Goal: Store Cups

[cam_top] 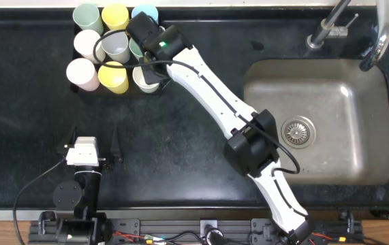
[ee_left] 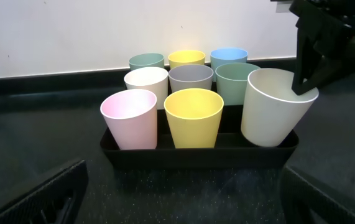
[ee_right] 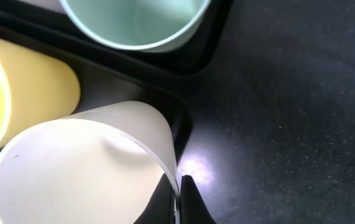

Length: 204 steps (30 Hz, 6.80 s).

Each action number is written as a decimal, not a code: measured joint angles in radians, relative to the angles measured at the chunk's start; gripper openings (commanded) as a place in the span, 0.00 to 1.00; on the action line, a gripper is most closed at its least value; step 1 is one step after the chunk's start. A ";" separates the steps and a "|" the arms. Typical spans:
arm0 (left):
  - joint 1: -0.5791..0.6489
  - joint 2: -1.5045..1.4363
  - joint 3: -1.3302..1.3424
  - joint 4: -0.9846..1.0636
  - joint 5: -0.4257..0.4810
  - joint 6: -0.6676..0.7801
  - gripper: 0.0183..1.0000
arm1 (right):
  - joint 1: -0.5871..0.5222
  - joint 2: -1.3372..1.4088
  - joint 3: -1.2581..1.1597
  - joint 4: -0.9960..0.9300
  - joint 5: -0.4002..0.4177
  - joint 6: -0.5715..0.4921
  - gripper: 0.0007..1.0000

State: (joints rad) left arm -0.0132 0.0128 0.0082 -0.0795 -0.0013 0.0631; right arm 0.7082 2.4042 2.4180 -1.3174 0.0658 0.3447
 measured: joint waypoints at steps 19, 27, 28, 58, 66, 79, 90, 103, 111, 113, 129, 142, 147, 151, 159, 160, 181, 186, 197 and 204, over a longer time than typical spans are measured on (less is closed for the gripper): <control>0.000 0.000 0.000 0.000 0.000 0.000 1.00 | -0.007 0.019 0.000 0.017 0.001 0.000 0.05; 0.000 0.000 0.000 0.000 0.000 0.000 1.00 | -0.007 0.019 0.000 0.018 -0.011 0.000 0.04; 0.000 0.000 0.000 0.000 0.000 0.000 1.00 | -0.007 0.019 0.000 0.018 -0.013 0.000 0.04; 0.000 0.000 0.000 0.000 0.000 0.000 1.00 | 0.006 0.042 0.000 0.024 -0.018 0.003 0.80; 0.000 0.000 0.000 0.000 0.000 0.000 1.00 | 0.006 0.041 0.003 0.011 -0.018 0.002 1.00; 0.000 0.000 0.000 0.000 0.000 0.000 1.00 | 0.006 -0.101 0.005 -0.071 0.025 -0.001 1.00; 0.000 0.000 0.000 0.000 0.000 0.000 1.00 | 0.006 -0.299 0.017 -0.300 0.172 0.067 1.00; 0.000 0.000 0.000 0.001 -0.001 0.000 1.00 | -0.195 -0.828 -0.518 -0.054 0.319 0.213 1.00; 0.000 -0.002 0.000 -0.001 -0.002 0.000 1.00 | -0.429 -1.398 -1.251 0.384 0.245 0.220 1.00; 0.000 -0.002 0.000 -0.001 -0.002 0.000 1.00 | -0.501 -1.519 -1.389 0.434 0.255 0.221 0.99; 0.000 -0.002 0.000 0.000 -0.003 0.000 1.00 | -0.628 -1.788 -1.694 0.288 0.282 0.221 1.00; 0.000 -0.002 0.000 -0.001 -0.002 0.000 1.00 | -0.628 -1.832 -1.761 0.846 0.282 0.223 1.00; 0.000 -0.002 0.000 -0.001 -0.003 0.000 1.00 | -0.628 -1.926 -1.921 1.115 0.283 0.224 1.00; 0.000 -0.002 0.000 -0.001 -0.003 0.000 1.00 | -0.628 -1.975 -2.046 1.112 0.283 0.224 1.00; 0.000 -0.002 0.000 -0.001 -0.003 0.000 1.00 | -0.628 -2.090 -2.172 1.133 0.283 0.224 1.00; 0.000 -0.002 0.000 -0.001 -0.003 0.000 1.00 | -0.628 -2.105 -2.178 1.144 0.282 0.224 1.00; 0.000 -0.002 0.000 0.000 -0.002 0.000 1.00 | -0.648 -2.259 -2.400 1.446 0.286 0.224 1.00; 0.000 -0.002 0.000 -0.001 -0.002 0.000 1.00 | -0.649 -2.365 -2.400 1.336 0.285 0.224 1.00; 0.000 -0.002 0.000 0.000 -0.003 0.000 1.00 | -0.649 -2.390 -2.400 1.265 0.286 0.225 1.00; 0.000 -0.002 0.000 0.000 -0.002 0.000 1.00 | -0.649 -2.390 -2.400 1.265 0.285 0.225 1.00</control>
State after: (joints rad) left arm -0.0132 0.0109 0.0082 -0.0799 -0.0036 0.0631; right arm 0.0597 0.0147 0.0181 -0.0528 0.3511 0.5694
